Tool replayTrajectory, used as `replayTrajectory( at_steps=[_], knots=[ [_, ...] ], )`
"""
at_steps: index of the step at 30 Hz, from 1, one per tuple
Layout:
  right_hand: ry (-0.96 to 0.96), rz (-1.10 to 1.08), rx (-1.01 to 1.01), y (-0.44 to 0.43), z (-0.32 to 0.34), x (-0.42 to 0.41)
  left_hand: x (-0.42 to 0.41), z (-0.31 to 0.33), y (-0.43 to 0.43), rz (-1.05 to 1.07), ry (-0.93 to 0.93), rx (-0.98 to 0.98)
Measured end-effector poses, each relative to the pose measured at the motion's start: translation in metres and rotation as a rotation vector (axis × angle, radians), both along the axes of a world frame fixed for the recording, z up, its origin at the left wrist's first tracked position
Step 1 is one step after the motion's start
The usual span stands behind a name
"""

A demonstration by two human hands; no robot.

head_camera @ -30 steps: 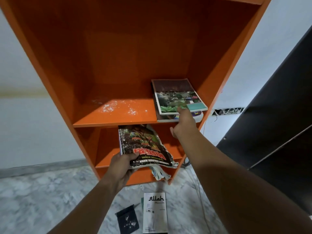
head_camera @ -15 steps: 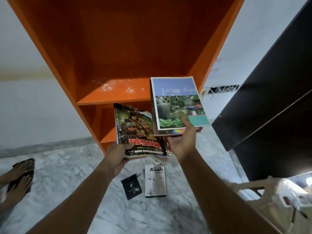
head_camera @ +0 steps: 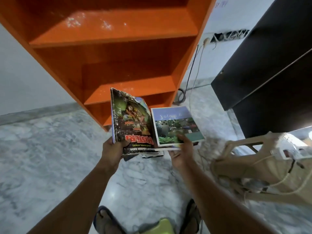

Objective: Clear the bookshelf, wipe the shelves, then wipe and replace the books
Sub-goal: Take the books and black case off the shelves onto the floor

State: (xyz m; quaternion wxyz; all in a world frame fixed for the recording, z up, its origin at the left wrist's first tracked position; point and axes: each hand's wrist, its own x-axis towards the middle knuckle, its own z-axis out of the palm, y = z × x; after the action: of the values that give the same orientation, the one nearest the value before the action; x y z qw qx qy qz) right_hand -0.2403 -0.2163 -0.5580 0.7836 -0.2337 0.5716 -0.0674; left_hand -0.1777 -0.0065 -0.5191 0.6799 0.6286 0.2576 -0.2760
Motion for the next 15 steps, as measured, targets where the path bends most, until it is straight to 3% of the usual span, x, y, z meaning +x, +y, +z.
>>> replayTrajectory(
  at_steps=[6, 15],
  knots=[
    [0.101, 0.041, -0.058, -0.012, -0.196, 0.016, -0.014, -0.151, 0.002, 0.103, 0.028, -0.116],
    [-0.064, 0.246, 0.001, 0.001, -0.422, 0.024, -0.018, -0.311, 0.025, 0.096, -0.1, -0.178]
  ],
)
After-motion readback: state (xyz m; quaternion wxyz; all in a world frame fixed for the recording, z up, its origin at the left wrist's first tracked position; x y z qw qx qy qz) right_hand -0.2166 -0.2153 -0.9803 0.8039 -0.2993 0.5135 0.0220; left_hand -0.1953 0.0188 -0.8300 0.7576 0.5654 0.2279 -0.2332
